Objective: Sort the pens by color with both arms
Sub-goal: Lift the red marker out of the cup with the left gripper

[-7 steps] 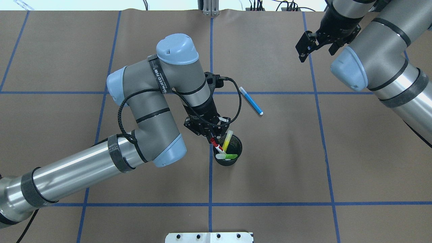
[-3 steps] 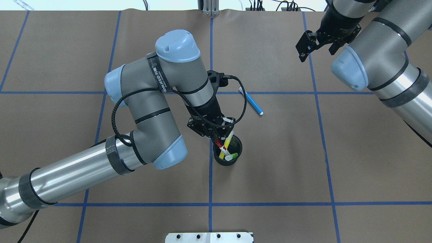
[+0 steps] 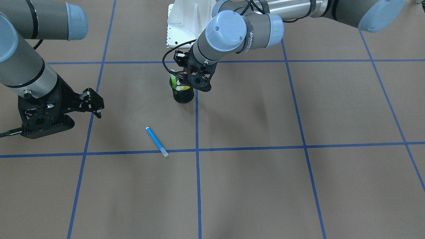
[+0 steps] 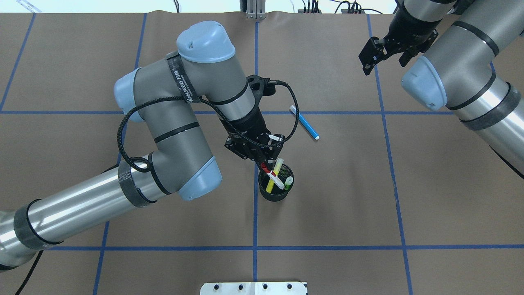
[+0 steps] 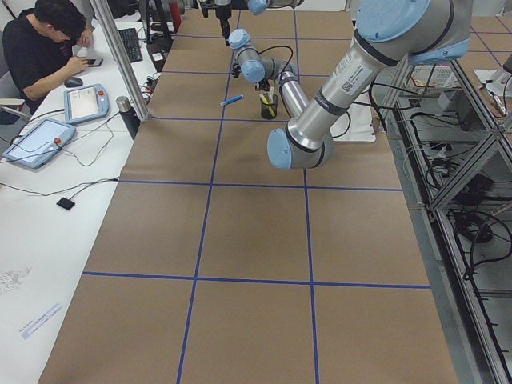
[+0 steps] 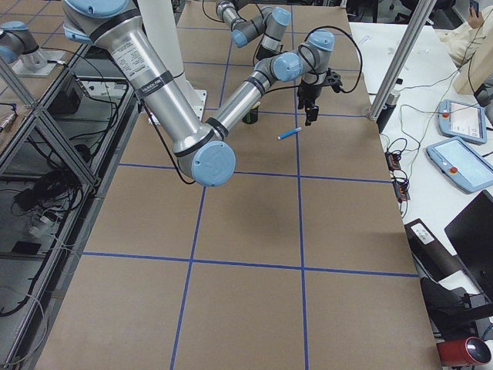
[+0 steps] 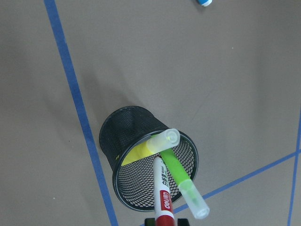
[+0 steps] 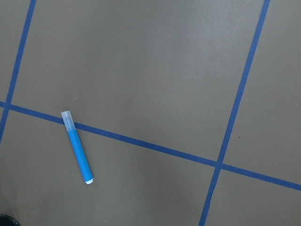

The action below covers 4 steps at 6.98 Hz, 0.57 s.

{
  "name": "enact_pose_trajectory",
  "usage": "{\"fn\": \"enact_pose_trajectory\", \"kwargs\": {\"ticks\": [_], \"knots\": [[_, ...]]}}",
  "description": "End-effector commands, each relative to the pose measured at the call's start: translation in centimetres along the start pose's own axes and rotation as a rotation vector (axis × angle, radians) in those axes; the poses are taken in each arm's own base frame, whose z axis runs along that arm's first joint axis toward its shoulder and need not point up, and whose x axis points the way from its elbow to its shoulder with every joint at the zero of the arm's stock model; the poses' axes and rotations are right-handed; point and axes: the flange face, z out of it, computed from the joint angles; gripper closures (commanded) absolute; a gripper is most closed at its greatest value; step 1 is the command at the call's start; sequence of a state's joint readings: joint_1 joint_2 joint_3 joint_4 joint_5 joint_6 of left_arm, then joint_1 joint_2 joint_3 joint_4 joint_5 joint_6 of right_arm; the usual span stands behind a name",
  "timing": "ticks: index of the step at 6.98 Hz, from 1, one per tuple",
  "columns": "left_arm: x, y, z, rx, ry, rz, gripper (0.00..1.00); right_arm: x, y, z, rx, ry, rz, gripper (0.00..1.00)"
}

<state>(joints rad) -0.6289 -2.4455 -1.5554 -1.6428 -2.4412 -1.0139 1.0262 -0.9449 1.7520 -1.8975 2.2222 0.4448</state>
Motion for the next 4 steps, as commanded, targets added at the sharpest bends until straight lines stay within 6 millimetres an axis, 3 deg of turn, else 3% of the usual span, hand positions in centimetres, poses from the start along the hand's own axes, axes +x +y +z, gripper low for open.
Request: {"fn": "enact_pose_trajectory", "kwargs": {"ticks": [1, 4], "knots": [[-0.6, -0.8, -3.8, 0.053, 0.01, -0.005, 0.76, 0.0, 0.0, 0.1, -0.002, 0.0, 0.0, 0.01], [-1.8, -1.7, -10.3, 0.059, 0.07, -0.028, 0.77, -0.1, 0.0, 0.1, 0.0, -0.001, -0.002, 0.01]]}}
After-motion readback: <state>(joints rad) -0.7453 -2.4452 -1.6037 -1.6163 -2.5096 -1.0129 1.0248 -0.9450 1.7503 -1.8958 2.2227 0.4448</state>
